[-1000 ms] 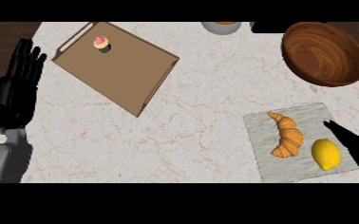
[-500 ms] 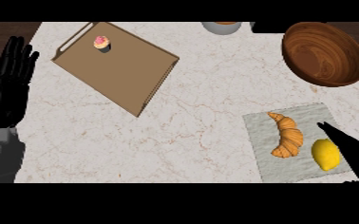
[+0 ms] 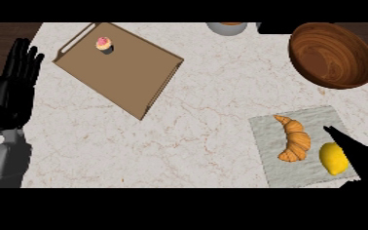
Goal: Pick the lemon from the placemat and place it in the bowl
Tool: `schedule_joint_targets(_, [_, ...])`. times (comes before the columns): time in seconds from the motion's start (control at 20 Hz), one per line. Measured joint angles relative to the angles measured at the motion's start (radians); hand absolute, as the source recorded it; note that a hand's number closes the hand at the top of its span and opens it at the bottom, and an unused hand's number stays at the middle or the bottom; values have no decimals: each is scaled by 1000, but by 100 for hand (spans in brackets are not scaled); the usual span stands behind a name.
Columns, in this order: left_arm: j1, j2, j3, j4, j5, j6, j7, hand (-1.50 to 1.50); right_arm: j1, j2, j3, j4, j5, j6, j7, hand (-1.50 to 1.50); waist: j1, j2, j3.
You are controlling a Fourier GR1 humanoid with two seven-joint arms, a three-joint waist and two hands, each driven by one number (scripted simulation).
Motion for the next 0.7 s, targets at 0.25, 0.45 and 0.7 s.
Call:
schedule_joint_targets(0.25, [-6, -15, 1, -15, -14, -2, 19, 0, -40, 15, -9, 107, 58, -38, -52, 150, 2, 0, 0])
schedule_joint_targets(0.45, [2, -25, 4, -36, -19, -2, 30, 0, -64, 16, -26, 160, 87, -114, -142, 150, 2, -2, -5])
schedule_joint_targets(0.7, [-1, -43, 2, -38, -41, -1, 31, 0, -69, 25, -38, 157, 123, -143, -184, 150, 0, -2, -4])
